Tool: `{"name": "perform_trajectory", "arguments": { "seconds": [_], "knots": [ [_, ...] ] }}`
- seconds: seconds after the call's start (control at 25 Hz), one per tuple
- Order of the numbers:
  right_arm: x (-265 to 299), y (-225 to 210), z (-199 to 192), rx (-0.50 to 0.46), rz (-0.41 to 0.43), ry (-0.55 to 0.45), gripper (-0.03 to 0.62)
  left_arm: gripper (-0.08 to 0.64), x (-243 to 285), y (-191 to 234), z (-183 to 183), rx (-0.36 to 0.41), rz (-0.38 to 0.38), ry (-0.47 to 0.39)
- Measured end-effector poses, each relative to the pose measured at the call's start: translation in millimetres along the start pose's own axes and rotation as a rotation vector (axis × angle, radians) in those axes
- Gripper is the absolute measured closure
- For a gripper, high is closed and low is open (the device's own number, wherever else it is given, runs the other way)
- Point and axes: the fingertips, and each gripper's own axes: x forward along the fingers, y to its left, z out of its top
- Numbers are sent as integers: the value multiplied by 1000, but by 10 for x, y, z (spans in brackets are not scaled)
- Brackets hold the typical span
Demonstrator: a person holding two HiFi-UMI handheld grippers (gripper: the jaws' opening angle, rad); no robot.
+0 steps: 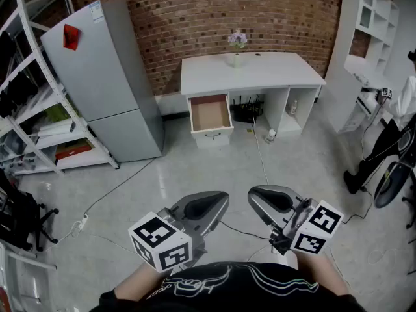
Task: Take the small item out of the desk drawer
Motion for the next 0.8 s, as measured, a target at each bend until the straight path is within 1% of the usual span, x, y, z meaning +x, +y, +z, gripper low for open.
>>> {"name": "perform_trajectory", "arguments": {
  "seconds": [0.24, 0.44, 0.6, 0.8],
  "knots": [
    [-228, 11, 73, -5, 0, -5, 537, 538, 121, -220, -7, 7, -2, 8],
    [-410, -69, 90, -4, -12, -1, 537, 538, 240, -337, -14, 8, 10, 8],
    [-462, -148, 26, 1, -29, 7, 537, 538, 280, -308, -79, -12, 16, 1],
    [-367, -278, -38, 18, -35, 11, 537, 538, 349, -151, -132, -23, 15, 19]
  ]
}}
